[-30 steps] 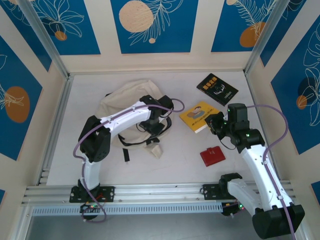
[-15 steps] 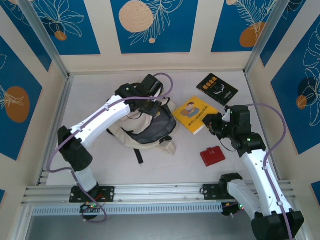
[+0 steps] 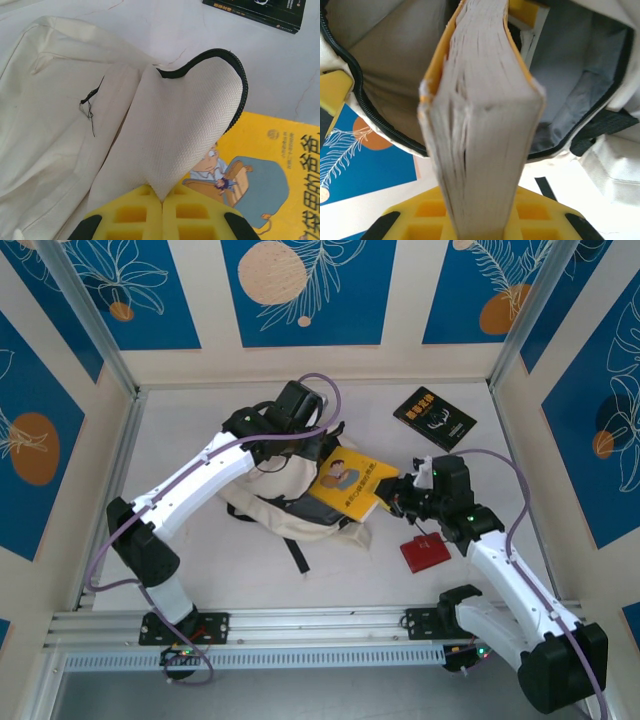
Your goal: Pack books, pencil case, and school supplies into a backpack
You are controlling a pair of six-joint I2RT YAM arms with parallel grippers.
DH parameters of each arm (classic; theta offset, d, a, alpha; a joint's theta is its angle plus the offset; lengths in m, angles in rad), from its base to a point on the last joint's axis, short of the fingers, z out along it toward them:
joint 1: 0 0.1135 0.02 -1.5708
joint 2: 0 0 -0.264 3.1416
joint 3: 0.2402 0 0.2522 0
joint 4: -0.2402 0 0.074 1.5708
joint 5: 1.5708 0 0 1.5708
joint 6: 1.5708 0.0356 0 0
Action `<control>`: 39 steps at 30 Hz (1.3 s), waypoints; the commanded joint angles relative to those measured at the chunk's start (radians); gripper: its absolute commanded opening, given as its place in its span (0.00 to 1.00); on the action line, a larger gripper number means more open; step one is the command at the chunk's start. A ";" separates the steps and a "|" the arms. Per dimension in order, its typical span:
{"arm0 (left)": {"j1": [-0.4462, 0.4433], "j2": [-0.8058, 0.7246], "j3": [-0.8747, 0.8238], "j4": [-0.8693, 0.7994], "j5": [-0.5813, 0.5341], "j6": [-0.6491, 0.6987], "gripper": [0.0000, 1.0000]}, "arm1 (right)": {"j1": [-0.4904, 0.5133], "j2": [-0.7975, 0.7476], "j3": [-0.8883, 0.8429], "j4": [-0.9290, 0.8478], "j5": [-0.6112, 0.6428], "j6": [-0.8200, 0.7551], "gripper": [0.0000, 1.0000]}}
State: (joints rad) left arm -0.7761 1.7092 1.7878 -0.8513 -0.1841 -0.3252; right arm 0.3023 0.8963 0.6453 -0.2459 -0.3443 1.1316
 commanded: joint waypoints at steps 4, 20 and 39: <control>-0.004 -0.033 0.005 0.057 0.032 -0.039 0.00 | 0.071 0.118 0.028 0.243 0.016 0.051 0.00; -0.003 -0.066 -0.013 0.079 0.090 -0.082 0.00 | 0.207 0.670 0.151 0.511 0.204 0.159 0.00; -0.003 -0.085 -0.033 0.093 0.082 -0.093 0.00 | 0.262 0.834 0.171 1.052 0.103 0.120 0.00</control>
State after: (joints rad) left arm -0.7761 1.6806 1.7496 -0.8211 -0.1238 -0.4133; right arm 0.5606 1.7618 0.8452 0.6048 -0.1490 1.3254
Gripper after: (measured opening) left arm 0.048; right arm 0.179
